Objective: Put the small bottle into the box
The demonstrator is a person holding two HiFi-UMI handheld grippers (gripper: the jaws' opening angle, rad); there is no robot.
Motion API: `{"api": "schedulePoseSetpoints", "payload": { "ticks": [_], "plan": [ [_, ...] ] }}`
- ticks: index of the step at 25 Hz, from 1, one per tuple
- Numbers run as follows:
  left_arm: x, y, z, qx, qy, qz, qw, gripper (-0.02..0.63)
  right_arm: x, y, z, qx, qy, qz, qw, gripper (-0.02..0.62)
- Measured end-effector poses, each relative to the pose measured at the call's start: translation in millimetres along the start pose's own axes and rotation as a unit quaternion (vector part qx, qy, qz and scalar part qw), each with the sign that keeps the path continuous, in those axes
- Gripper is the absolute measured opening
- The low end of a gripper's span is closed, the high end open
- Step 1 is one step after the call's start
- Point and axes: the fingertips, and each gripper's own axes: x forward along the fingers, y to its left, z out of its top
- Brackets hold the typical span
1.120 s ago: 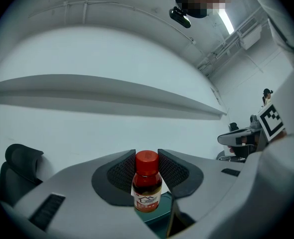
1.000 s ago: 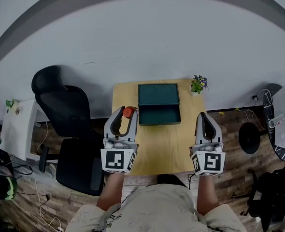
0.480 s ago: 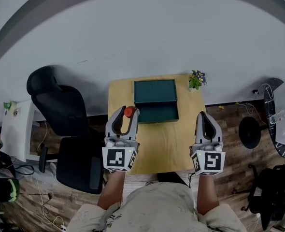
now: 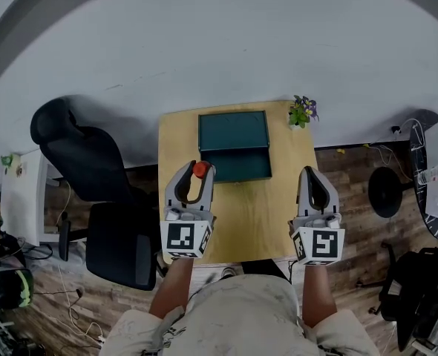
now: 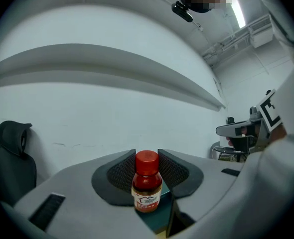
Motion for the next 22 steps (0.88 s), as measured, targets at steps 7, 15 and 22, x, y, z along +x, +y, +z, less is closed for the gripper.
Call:
{"api": "schedulePoseSetpoints", "payload": {
  "ticks": [7,15,22],
  "plan": [
    [22,-8,-32,-0.013,0.033,-0.016,0.9992,0.143,15,-5,-18,0.006,0.015,0.01,1.0,0.015],
    [40,-21,-67,-0.016,0.057,-0.035,0.9976,0.143,23,-16,-43,0.022,0.04,0.003,0.999,0.017],
    [51,-30,-100,-0.01,0.081,-0.035,0.996,0.143,31,-19,-58,0.023,0.054,0.013,0.998,0.017]
  ]
}}
